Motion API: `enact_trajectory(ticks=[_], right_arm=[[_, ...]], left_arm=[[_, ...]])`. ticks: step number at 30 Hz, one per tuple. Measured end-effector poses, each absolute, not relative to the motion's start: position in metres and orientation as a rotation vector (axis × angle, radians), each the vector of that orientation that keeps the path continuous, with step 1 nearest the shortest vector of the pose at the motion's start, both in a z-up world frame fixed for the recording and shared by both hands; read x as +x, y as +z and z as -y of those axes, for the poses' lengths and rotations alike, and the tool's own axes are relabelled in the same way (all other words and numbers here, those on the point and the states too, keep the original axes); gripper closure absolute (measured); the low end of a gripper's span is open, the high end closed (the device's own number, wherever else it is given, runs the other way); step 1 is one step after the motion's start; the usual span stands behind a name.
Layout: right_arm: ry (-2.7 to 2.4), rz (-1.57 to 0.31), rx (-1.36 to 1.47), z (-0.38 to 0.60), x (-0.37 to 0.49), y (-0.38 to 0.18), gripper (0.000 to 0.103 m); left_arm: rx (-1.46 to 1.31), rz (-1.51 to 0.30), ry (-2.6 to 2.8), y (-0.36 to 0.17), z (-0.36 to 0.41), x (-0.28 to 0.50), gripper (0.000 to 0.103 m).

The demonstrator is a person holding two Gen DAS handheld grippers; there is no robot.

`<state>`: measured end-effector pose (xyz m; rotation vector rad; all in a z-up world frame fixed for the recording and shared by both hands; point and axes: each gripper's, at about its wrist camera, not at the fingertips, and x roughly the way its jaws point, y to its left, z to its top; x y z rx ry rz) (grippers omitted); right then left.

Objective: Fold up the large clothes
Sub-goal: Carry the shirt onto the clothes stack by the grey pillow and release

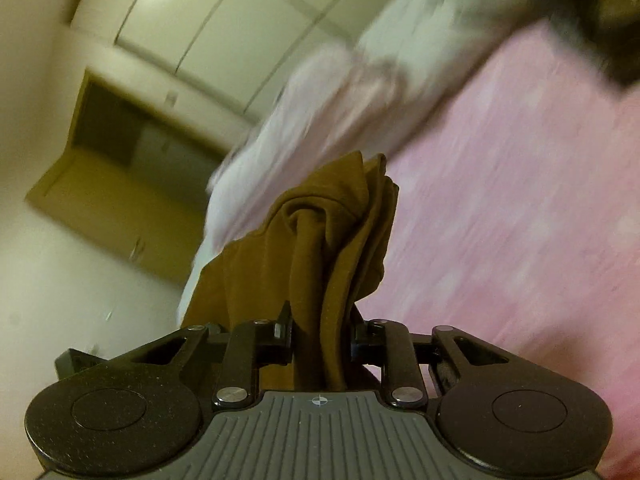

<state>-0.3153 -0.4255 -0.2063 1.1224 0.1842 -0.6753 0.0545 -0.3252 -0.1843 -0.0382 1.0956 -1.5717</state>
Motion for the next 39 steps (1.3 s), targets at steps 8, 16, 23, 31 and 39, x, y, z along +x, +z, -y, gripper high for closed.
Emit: enact_trajectory(ticks=[8, 16, 23, 31, 39], right_arm=[[-0.864, -0.105, 1.050, 0.561, -0.518, -0.123, 0.082], [-0.873, -0.136, 0.965, 0.752, -0.643, -0.051, 0.082], [-0.803, -0.167, 0.965, 0.876, -0.679, -0.055, 0.081], [-0.791, -0.243, 1.058, 0.934, -0.685, -0.117, 0.081], [-1.111, -0.359, 0.822, 0.917, -0.681, -0.134, 0.067]], left_arm=[[-0.063, -1.117, -1.758, -0.132, 0.532, -0.139, 0.095], [-0.156, -1.069, -1.755, -0.090, 0.716, -0.289, 0.095], [-0.102, -0.996, -1.703, -0.077, 0.816, -0.338, 0.095], [-0.020, -1.072, -1.584, -0.123, 0.875, -0.338, 0.095], [0.022, -1.106, -1.436, -0.167, 0.884, -0.310, 0.087]])
